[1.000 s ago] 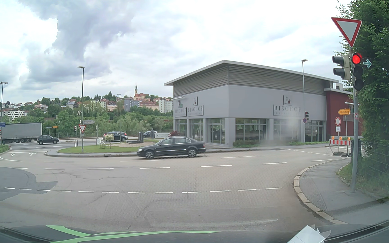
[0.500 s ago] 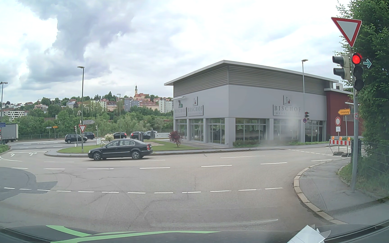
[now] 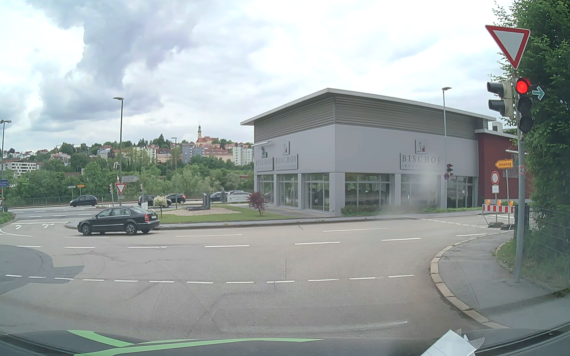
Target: Follow the waypoints while adhering to traffic rules and regulations
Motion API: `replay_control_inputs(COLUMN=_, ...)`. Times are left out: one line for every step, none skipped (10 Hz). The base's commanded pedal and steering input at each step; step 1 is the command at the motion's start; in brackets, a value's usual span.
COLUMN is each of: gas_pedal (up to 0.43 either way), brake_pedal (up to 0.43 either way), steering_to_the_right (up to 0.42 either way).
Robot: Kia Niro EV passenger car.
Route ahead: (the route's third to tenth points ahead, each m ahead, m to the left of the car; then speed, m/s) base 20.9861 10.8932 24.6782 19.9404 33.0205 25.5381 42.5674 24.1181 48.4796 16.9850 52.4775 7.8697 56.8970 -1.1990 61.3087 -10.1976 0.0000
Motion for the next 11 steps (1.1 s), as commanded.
replay_control_inputs(gas_pedal=0.0, brake_pedal=0.36, steering_to_the_right=0.0)
replay_control_inputs(gas_pedal=0.0, brake_pedal=0.36, steering_to_the_right=0.0)
replay_control_inputs(gas_pedal=0.0, brake_pedal=0.36, steering_to_the_right=0.0)
replay_control_inputs(gas_pedal=0.0, brake_pedal=0.36, steering_to_the_right=0.0)
replay_control_inputs(gas_pedal=0.0, brake_pedal=0.36, steering_to_the_right=0.0)
replay_control_inputs(gas_pedal=0.0, brake_pedal=0.36, steering_to_the_right=0.0)
replay_control_inputs(gas_pedal=0.0, brake_pedal=0.36, steering_to_the_right=0.0)
replay_control_inputs(gas_pedal=0.0, brake_pedal=0.36, steering_to_the_right=0.0)
replay_control_inputs(gas_pedal=0.0, brake_pedal=0.36, steering_to_the_right=0.0)
replay_control_inputs(gas_pedal=0.0, brake_pedal=0.36, steering_to_the_right=0.0)
replay_control_inputs(gas_pedal=0.0, brake_pedal=0.36, steering_to_the_right=0.0)
